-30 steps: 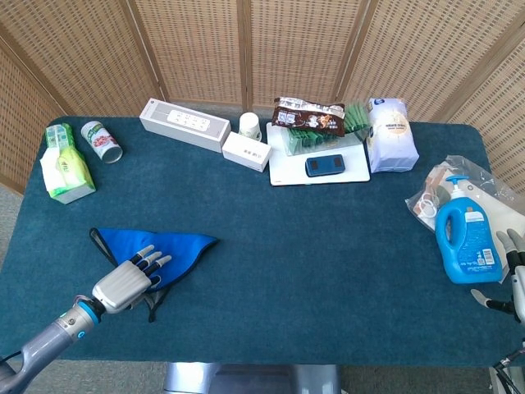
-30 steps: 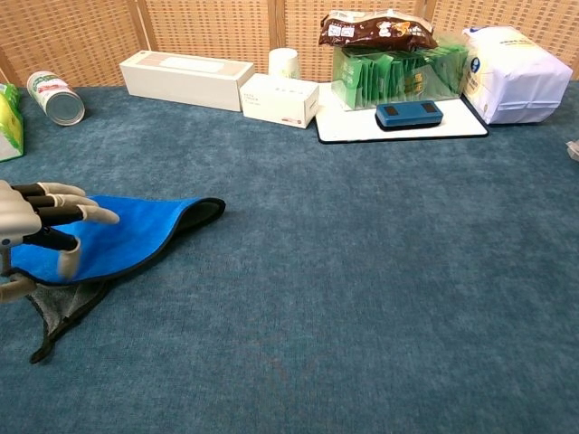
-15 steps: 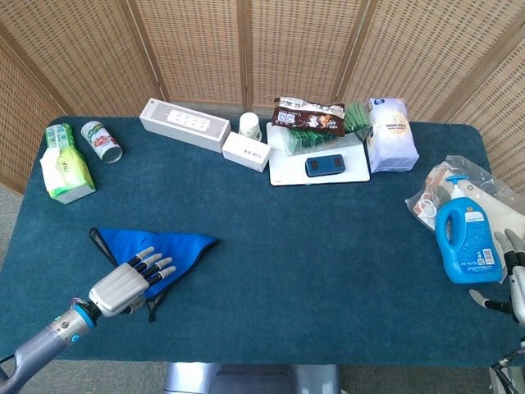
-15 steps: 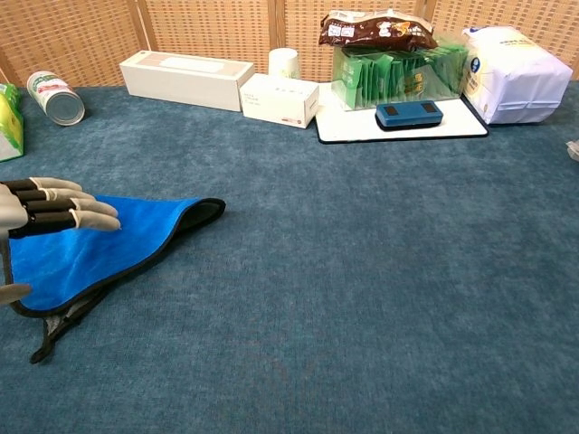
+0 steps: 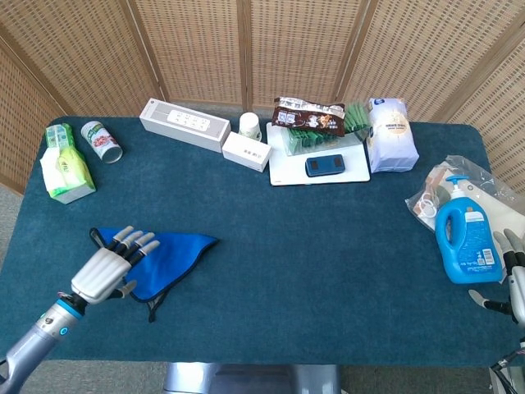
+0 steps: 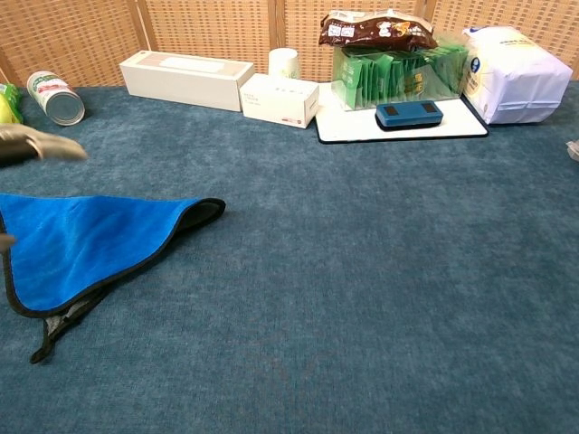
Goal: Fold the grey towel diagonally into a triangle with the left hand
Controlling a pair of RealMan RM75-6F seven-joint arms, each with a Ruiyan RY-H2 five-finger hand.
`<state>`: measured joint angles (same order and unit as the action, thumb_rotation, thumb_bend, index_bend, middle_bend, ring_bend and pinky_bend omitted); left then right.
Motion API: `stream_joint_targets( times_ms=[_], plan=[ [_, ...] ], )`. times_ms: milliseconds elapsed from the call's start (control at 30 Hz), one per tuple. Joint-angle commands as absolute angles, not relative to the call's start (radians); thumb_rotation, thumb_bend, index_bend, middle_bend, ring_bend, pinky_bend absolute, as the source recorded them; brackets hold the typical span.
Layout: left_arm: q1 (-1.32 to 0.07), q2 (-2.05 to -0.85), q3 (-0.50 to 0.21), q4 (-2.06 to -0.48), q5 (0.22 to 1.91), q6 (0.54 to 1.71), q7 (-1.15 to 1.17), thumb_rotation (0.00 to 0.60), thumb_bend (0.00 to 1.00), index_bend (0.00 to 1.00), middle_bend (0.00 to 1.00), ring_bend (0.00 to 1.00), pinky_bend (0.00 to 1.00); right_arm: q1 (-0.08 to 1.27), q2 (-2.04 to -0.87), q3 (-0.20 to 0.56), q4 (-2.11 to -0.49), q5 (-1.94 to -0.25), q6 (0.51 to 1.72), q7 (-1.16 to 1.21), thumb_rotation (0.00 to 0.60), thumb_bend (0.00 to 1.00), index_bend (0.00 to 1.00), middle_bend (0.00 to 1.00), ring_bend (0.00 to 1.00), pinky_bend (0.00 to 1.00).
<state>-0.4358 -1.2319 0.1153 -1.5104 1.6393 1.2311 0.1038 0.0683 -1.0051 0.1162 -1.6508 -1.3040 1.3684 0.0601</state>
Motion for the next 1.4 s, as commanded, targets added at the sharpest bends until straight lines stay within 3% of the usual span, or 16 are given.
stream_joint_targets(
  times_ms=[33, 300, 733, 1400],
  plan=[
    [-0.392, -1.248, 0.081, -1.516, 1.576, 1.27, 0.123, 0.6, 0.41, 0.0, 0.0, 0.0, 0.0, 0.068, -1.011, 0.116, -1.649, -1.307, 1.375, 0.048, 0.6, 0.0, 0.0, 0.0, 0.0, 0.0],
    [-0.281, -1.244, 0.027, -1.557, 1.452, 1.394, 0.127, 0.6, 0.41, 0.0, 0.0, 0.0, 0.0, 0.064, -1.027, 0.118, -1.649, -1.321, 1.408, 0.015, 0.6, 0.0, 0.0, 0.0, 0.0, 0.0],
    [-0.16, -1.168, 0.032, -1.628, 1.42, 1.5, 0.146, 0.6, 0.41, 0.0, 0.0, 0.0, 0.0, 0.05, -1.03, 0.134, -1.647, -1.316, 1.449, 0.023, 0.6, 0.0, 0.0, 0.0, 0.0, 0.0],
    [-0.102, -1.135, 0.049, -1.591, 1.578, 1.588, 0.093, 0.6, 0.41, 0.0, 0.0, 0.0, 0.0, 0.037, -1.059, 0.13, -1.638, -1.351, 1.507, -0.041, 0.6, 0.0, 0.0, 0.0, 0.0, 0.0]
  ],
)
